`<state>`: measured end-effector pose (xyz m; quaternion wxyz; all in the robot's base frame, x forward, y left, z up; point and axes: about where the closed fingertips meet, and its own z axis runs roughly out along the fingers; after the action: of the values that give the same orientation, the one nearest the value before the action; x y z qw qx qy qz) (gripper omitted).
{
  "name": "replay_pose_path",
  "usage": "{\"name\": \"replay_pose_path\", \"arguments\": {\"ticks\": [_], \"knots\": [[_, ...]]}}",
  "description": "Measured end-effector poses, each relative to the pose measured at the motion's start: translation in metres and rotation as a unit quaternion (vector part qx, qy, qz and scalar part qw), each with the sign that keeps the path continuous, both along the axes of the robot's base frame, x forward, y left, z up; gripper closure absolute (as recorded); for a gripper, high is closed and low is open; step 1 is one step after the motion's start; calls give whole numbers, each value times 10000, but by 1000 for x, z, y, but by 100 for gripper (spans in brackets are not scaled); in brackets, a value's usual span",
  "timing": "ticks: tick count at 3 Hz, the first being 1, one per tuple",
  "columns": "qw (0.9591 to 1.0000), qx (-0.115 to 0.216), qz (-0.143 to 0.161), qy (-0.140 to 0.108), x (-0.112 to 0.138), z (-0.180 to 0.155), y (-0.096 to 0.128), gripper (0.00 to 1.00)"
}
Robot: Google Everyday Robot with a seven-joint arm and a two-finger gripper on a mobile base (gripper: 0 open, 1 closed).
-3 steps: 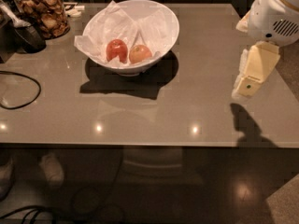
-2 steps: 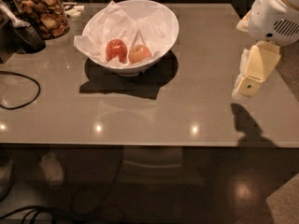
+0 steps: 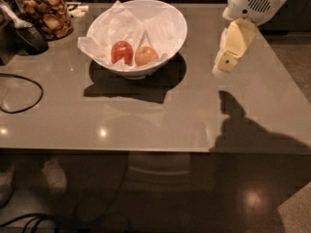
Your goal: Pick apple from white bowl
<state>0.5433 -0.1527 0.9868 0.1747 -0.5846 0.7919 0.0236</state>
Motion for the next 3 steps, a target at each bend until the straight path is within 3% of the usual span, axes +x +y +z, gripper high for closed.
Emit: {"name": "replay_pose_path", "arguments": {"ticks": [1,3], "knots": [[9999,40,9,-99,5,3,4,0],[9998,101,40,-172,42,8,43,0]]}}
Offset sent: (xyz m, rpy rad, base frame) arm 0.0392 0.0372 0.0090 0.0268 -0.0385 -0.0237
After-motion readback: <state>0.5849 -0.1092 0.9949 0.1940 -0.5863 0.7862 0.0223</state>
